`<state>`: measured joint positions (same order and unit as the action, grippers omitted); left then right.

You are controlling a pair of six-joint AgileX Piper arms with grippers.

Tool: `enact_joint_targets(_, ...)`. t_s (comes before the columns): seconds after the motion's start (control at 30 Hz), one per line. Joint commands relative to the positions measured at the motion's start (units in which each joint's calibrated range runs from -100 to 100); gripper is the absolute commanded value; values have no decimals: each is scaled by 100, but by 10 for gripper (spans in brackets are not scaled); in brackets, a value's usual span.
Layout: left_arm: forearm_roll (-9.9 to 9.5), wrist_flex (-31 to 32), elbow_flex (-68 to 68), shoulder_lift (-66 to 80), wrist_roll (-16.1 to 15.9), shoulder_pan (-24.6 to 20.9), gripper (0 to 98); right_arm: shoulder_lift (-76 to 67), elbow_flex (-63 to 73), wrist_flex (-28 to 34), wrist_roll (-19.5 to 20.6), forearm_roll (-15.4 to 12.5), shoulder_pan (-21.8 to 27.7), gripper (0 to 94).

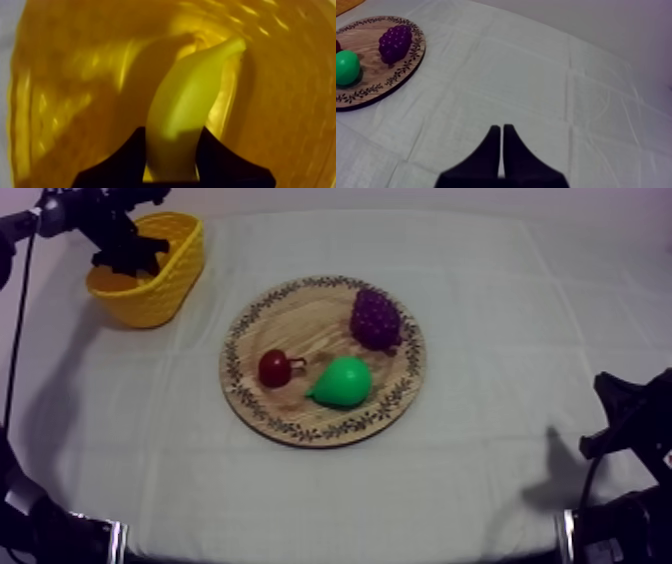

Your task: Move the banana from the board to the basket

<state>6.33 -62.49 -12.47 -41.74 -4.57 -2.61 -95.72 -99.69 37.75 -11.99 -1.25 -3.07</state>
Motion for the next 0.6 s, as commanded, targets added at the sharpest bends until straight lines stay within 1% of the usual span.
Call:
enact_joint_targets(0.0, 10, 6, 3, 7, -8, 1, 449, -3, 3, -1, 0, 1, 1, 2)
enact_joint_targets(0.17, 24, 14, 10, 21, -25, 26, 476, -3, 3, -1, 0, 1, 1, 2)
enact_joint_targets(0.3, 8, 14, 14, 79, -10, 58, 469, -3, 3, -1, 0, 1, 1, 2)
enact_joint_targets(0.43, -25, -51, -74, 232, 39, 90, 438, -3, 3, -1, 0, 1, 1, 2)
enact_joint_targets(0.57, -129, -151, -187, 488, 188, 142, 349, -3, 3, -1, 0, 1, 1, 2)
